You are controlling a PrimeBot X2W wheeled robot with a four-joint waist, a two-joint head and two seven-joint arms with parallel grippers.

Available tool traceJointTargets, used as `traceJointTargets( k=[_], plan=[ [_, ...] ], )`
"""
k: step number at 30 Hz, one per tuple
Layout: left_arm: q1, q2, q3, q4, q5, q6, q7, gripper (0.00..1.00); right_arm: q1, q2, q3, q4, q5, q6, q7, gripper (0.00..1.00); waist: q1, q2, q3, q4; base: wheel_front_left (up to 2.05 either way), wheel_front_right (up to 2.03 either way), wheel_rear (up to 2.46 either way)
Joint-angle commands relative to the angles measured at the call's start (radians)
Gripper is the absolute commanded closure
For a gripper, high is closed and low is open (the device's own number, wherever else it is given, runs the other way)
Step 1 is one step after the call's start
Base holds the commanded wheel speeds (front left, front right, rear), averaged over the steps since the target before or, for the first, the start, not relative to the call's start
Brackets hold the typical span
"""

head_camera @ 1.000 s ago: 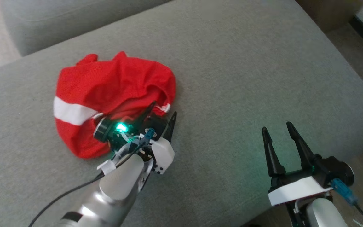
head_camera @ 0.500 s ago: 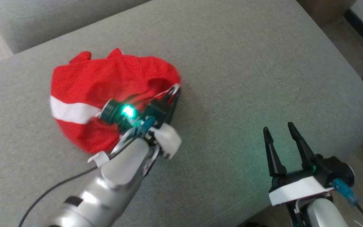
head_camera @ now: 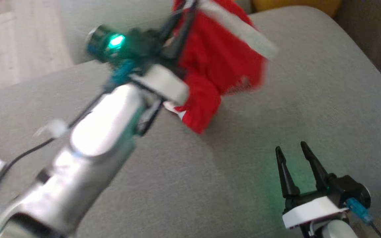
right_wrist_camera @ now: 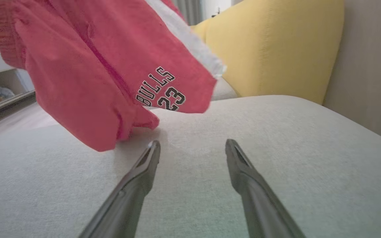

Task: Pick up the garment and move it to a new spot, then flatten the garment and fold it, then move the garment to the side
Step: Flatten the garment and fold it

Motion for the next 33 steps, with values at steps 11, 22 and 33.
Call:
traceJointTargets(
  k=[11,22,33],
  plan=[
    [0.295,0.207,0.056,-0.035,-0.108,-0.02,0.039,1.0,0.009,-0.005,0.025,0.027,-0.023,-0.001,-0.004,0.0,0.0001,0.0,-0.034,0.207,0.0,0.0,0.0],
    [0.316,0.216,0.051,0.013,-0.11,-0.033,-0.018,1.0,-0.078,-0.015,0.074,0.17,-0.013,-0.001,-0.004,0.0,0.0001,0.0,-0.002,0.272,0.0,0.0,0.0],
    [0.301,0.193,0.038,0.046,-0.116,-0.04,-0.027,1.0,-0.159,-0.015,0.106,0.305,0.109,-0.001,-0.004,0.0,0.0001,0.0,0.006,0.293,0.0,0.0,0.0]
  ],
)
